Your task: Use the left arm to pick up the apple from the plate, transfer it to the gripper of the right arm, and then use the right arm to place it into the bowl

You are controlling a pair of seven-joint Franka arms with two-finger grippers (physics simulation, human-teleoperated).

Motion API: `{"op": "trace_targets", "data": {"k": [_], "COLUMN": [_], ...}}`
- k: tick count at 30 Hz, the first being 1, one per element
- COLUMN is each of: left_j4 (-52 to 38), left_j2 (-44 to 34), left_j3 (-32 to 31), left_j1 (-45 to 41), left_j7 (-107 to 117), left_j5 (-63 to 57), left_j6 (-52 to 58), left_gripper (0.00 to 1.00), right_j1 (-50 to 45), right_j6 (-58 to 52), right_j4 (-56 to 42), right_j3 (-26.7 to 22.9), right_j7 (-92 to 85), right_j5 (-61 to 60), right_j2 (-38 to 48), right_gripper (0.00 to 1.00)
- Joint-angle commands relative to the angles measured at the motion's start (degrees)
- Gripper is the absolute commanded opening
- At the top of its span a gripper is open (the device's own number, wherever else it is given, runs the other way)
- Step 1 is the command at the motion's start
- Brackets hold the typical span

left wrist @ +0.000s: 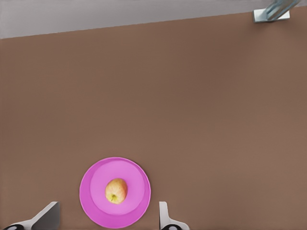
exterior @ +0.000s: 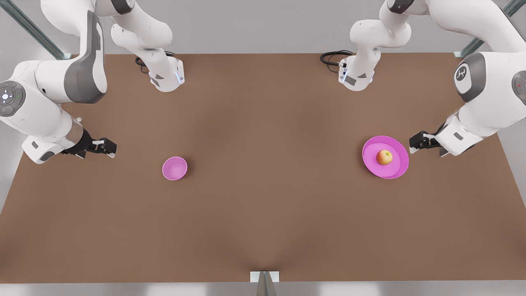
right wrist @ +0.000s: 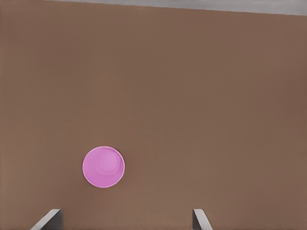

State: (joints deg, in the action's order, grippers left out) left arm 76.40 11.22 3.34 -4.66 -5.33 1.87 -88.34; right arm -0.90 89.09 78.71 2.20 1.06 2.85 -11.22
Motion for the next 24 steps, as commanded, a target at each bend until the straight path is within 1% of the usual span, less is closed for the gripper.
{"op": "trace_targets", "data": {"k": [1,2,3,4,5,6,7,9,11,14,17,22,24], "left_j4": [0.06,0.41,5.23,14.1,25.35,33.71,36.53,40.05,43.83,46.99,47.96,52.88,53.32], "left_j2": [-0.06,-0.06,0.03,-1.99,-4.63,-6.12,-5.86,-5.6,-4.46,-3.31,-0.41,1.43,2.31], "left_j3": [0.0,0.0,0.0,0.09,0.09,0.0,0.09,0.18,0.27,0.36,0.36,0.44,0.53], "left_j1": [0.0,0.09,0.0,0.18,0.0,0.0,0.09,1.67,1.85,2.81,4.13,5.8,6.15], "left_j7": [-0.21,-0.21,-0.21,-0.21,-0.03,0.5,0.67,-0.03,-0.12,-1.61,-6.36,-10.14,-11.81], "left_j5": [-0.11,0.15,-0.02,0.15,0.33,0.42,1.29,3.32,3.32,3.14,3.14,2.88,2.53], "left_j6": [-0.61,-0.61,-3.06,-10.96,-22.12,-31.0,-33.56,-35.06,-39.98,-43.58,-44.55,-49.47,-49.56], "left_gripper": [1.0,1.0,1.0,1.0,1.0,1.0,1.0,1.0,1.0,1.0,1.0,1.0,1.0], "right_j1": [0.02,0.02,0.02,0.02,0.02,0.02,0.02,-0.07,-0.16,-0.25,-0.33,-0.42,-0.42], "right_j6": [0.73,0.73,0.73,0.73,0.82,0.82,0.82,1.08,1.17,1.26,1.26,1.52,1.52], "right_j4": [0.13,0.13,0.13,0.13,0.13,-0.04,0.13,-0.04,-0.04,-0.05,-0.05,0.13,0.13], "right_j3": [0.0,0.0,0.0,0.0,0.0,0.0,0.0,0.0,0.0,0.0,0.0,0.0,0.09], "right_j7": [0.17,0.17,0.17,0.25,0.17,0.17,0.25,0.25,0.25,0.25,0.25,0.25,0.25], "right_j5": [-0.04,-0.04,-0.04,-0.04,-0.04,-0.04,-0.04,-0.04,-0.04,-0.04,-0.12,-0.12,-0.12], "right_j2": [0.06,0.06,0.06,-0.03,-0.12,-0.2,-0.2,-0.38,-0.38,-0.55,-0.55,-0.55,-0.55], "right_gripper": [1.0,1.0,1.0,1.0,1.0,1.0,1.0,1.0,1.0,1.0,1.0,1.0,1.0]}}
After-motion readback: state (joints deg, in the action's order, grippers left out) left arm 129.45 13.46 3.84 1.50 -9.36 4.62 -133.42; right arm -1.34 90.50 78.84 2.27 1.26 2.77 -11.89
